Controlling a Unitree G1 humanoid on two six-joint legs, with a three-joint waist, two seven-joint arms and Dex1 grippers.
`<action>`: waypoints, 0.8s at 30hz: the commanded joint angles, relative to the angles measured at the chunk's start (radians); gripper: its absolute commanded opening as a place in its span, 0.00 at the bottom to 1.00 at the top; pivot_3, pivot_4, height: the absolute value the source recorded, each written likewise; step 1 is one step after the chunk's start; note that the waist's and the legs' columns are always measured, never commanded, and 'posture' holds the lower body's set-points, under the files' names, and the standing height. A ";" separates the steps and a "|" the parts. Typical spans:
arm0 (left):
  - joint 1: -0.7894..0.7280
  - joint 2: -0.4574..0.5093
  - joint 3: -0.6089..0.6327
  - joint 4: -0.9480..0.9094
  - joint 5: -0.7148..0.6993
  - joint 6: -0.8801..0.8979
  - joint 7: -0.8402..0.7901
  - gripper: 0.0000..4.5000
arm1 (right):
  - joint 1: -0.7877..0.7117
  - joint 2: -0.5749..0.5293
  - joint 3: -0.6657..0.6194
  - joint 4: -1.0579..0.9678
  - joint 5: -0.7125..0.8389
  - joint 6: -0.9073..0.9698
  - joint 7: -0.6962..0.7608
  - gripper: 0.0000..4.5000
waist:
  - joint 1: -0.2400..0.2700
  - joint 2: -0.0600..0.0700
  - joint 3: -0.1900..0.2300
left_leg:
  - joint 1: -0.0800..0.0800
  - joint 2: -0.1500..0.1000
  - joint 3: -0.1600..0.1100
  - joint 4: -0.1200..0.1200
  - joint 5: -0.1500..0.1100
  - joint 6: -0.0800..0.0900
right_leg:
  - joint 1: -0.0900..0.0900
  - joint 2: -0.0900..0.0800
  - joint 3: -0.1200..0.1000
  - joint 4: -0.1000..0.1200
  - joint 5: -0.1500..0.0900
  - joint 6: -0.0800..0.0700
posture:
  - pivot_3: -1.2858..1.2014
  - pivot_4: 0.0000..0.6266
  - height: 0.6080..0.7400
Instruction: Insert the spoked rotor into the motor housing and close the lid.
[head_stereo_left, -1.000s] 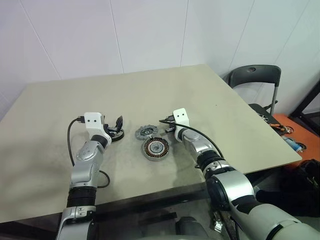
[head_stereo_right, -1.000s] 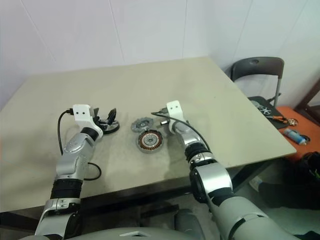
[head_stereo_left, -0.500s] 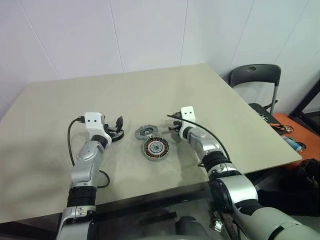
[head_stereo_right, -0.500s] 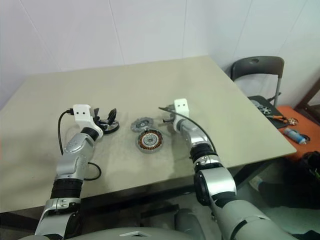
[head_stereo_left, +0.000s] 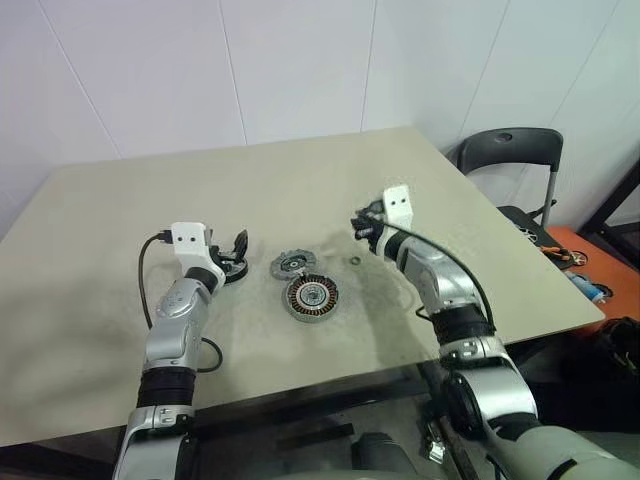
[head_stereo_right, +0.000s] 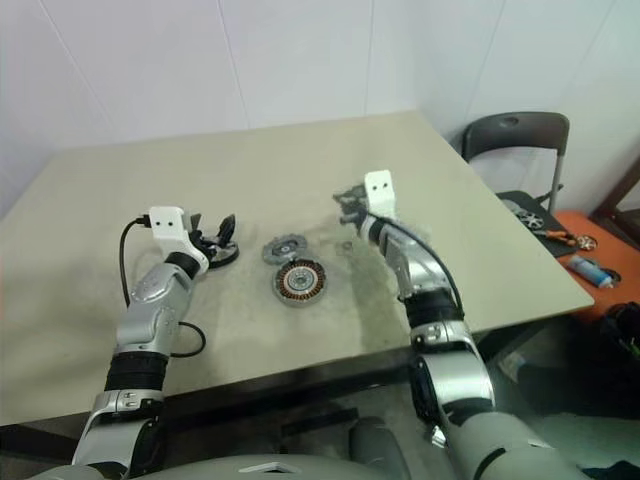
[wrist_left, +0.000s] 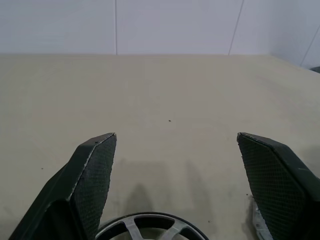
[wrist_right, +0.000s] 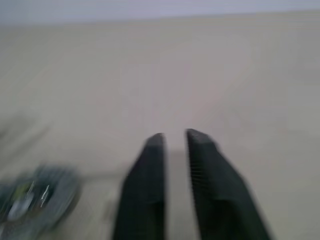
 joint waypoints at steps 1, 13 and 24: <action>-0.024 0.011 0.002 -0.007 0.005 -0.027 -0.007 0.91 | 0.081 -0.030 0.132 -0.176 -0.029 0.064 0.100 0.43 | 0.000 0.000 0.000 | 0.000 0.000 0.000 0.000 0.000 0.000 | 0.000 0.000 0.000 0.000 0.000 0.000 | 0.52 0.00 1.00; -0.014 0.018 0.002 -0.008 0.006 -0.035 -0.015 0.91 | 0.065 -0.027 0.035 -0.082 -0.038 -0.040 -0.031 0.47 | 0.017 0.000 0.000 | 0.001 0.000 0.000 0.001 0.000 0.000 | 0.000 0.000 0.000 0.001 0.000 0.000 | 0.52 0.00 1.00; -0.015 0.020 0.001 -0.007 0.003 -0.033 -0.021 0.91 | 0.041 -0.032 0.027 0.024 -0.078 -0.051 -0.064 0.94 | 0.024 0.000 0.000 | 0.001 0.000 0.000 0.000 0.000 0.000 | 0.000 0.000 0.000 0.000 0.000 0.000 | 0.52 0.00 1.00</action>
